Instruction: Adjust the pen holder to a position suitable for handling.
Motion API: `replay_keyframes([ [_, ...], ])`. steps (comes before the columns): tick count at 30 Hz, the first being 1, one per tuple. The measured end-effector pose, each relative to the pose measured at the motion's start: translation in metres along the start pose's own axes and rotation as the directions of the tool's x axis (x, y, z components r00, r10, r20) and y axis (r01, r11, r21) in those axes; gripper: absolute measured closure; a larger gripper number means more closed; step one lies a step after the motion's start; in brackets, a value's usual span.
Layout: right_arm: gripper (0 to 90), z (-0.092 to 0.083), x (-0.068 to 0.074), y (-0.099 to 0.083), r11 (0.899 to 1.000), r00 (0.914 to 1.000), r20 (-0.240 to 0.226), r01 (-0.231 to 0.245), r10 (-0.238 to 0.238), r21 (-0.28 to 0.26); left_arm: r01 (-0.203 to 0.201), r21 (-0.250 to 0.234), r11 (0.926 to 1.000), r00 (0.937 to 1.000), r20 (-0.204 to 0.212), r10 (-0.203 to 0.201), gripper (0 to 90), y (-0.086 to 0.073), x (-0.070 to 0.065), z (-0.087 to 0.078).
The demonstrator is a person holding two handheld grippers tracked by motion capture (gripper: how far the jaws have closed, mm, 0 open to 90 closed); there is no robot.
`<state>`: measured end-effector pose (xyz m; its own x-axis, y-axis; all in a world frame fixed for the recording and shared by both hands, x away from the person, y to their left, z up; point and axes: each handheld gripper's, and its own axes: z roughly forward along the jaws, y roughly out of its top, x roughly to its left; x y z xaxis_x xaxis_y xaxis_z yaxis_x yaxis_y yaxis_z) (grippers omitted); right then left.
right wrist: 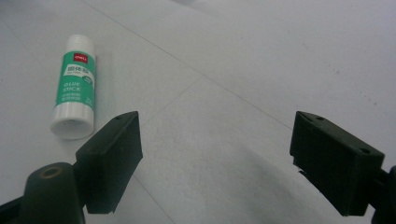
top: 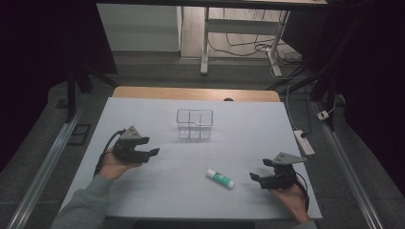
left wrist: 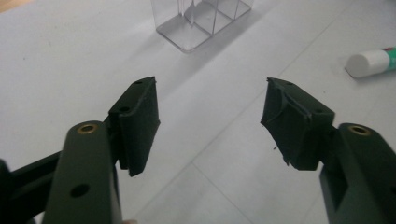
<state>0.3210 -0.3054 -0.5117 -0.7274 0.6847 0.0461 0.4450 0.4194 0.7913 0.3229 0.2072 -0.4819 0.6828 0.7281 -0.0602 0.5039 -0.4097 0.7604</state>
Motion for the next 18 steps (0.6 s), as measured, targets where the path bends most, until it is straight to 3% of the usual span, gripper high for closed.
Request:
replay_keyframes([
  [10, 16.1, -0.003, 0.005, 0.003, 1.000, 0.9998, -0.011, 0.014, -0.014, -0.014, -0.016, 0.005, 0.9999, 0.9994, -0.032, 0.016, 30.6, -0.029, -0.012, -0.014],
  [18, 16.3, -0.003, 0.005, 0.005, 0.999, 0.9995, -0.015, 0.027, -0.028, -0.027, 0.020, 0.022, 0.9995, 0.9992, -0.034, -0.019, 28.5, -0.045, -0.013, -0.014],
])
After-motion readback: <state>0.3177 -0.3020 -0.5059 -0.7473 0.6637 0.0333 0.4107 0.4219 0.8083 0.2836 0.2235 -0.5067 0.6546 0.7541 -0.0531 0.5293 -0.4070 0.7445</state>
